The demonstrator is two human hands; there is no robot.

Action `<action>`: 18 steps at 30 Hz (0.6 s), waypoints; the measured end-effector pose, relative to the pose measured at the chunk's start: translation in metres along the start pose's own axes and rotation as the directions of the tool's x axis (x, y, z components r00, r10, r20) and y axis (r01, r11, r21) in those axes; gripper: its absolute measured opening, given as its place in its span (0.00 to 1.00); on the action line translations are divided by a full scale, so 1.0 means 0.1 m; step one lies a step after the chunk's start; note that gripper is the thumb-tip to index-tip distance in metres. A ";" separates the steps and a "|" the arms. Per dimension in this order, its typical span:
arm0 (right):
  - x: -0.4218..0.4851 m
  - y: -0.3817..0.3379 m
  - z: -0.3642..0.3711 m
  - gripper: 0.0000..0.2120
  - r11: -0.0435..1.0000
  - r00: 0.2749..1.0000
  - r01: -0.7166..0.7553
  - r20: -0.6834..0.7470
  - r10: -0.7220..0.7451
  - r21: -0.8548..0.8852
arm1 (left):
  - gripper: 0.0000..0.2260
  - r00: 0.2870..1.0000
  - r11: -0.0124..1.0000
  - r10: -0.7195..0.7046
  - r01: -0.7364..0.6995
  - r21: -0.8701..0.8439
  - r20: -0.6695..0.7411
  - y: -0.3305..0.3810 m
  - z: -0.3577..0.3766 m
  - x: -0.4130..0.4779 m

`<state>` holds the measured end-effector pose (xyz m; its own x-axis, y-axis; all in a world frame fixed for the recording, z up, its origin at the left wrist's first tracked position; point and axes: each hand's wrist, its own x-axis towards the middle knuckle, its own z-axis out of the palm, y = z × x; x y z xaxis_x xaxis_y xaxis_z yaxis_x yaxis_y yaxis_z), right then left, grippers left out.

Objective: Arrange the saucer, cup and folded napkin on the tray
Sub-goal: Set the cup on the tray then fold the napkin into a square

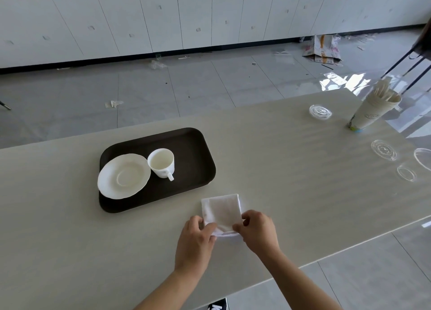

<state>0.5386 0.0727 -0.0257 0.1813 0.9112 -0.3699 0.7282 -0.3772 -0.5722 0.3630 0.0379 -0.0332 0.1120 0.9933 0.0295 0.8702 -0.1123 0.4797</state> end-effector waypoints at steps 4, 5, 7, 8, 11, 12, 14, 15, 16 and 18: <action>0.01 -0.06 0.05 0.06 0.999 0.999 -0.035 -0.006 0.035 -0.007 | 0.07 0.998 0.998 -0.052 0.053 -0.017 0.025 0.04 0.01 0.03; 0.01 -0.07 0.05 0.05 0.999 0.999 -0.042 -0.006 0.042 -0.007 | 0.07 0.998 0.998 -0.061 0.062 -0.020 0.028 0.04 0.02 0.04; 0.01 -0.08 0.05 0.04 0.998 0.998 -0.055 -0.008 0.055 -0.001 | 0.06 0.996 0.996 -0.080 0.081 -0.033 0.035 0.03 0.03 0.07; 0.02 -0.08 0.06 0.03 0.998 0.998 -0.058 -0.008 0.058 0.005 | 0.06 0.996 0.995 -0.085 0.086 -0.045 0.037 0.03 0.03 0.08; 0.02 -0.08 0.05 0.03 0.997 0.998 -0.069 0.007 0.069 0.026 | 0.06 0.995 0.992 -0.092 0.094 -0.089 0.034 0.02 0.04 0.09; 0.02 -0.08 0.06 0.03 0.997 0.997 -0.073 0.009 0.073 0.029 | 0.07 0.995 0.990 -0.094 0.096 -0.103 0.029 0.02 0.03 0.10; 0.02 -0.07 0.07 0.04 0.997 0.998 -0.069 0.003 0.069 0.032 | 0.08 0.995 0.986 -0.099 0.099 -0.135 0.009 0.02 0.02 0.10; 0.01 -0.07 0.08 0.05 0.997 0.998 -0.064 -0.004 0.064 0.040 | 0.09 0.995 0.984 -0.100 0.099 -0.150 -0.001 0.02 0.01 0.11; 0.01 -0.07 0.08 0.06 0.997 0.998 -0.058 -0.012 0.059 0.051 | 0.10 0.995 0.982 -0.101 0.098 -0.161 -0.013 0.02 0.00 0.12; 0.01 -0.10 0.09 0.06 0.997 0.999 -0.039 -0.025 0.041 0.071 | 0.11 0.994 0.980 -0.103 0.095 -0.173 -0.038 0.02 -0.04 0.14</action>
<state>0.5259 0.0759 -0.0271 0.2270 0.8990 -0.3745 0.6717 -0.4230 -0.6082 0.3644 0.0521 -0.0287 0.0038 0.9999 0.0129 0.7807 -0.0110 0.6248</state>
